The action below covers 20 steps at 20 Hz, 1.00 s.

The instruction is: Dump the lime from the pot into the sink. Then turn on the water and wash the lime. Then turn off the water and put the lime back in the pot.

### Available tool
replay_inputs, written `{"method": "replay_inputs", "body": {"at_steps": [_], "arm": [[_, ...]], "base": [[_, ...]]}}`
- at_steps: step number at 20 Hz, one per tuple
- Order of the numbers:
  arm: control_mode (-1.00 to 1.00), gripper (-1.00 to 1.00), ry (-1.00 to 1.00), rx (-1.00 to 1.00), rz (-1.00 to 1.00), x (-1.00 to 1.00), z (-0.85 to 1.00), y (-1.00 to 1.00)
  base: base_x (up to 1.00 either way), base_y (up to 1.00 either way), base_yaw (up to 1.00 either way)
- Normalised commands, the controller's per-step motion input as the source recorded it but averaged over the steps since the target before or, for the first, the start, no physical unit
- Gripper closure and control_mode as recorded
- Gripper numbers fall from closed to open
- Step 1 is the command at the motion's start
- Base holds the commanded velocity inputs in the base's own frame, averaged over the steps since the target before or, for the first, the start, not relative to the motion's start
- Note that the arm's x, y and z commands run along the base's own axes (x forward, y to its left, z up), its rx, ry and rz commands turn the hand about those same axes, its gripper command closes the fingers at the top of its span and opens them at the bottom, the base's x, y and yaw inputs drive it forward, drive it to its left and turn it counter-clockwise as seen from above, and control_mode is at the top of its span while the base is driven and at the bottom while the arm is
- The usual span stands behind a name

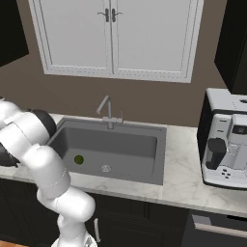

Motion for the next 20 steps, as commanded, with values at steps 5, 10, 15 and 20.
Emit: {"method": "replay_inputs", "body": {"at_steps": [5, 10, 15, 20], "arm": [[-1.00, -1.00, 0.01, -0.10, 0.00, -0.04, -0.06, 0.04], [-1.00, -1.00, 0.00, -0.12, 0.00, -0.23, 0.16, -0.05], [-1.00, -1.00, 0.00, -0.07, -0.03, -0.25, 0.30, -0.07], [-1.00, -1.00, 0.00, -0.02, -0.04, -0.08, 0.50, -0.05]], "base": [[0.00, 0.00, 0.00], [0.00, 0.00, 0.00], [0.00, 0.00, 0.00], [0.00, 0.00, 0.00]]}}
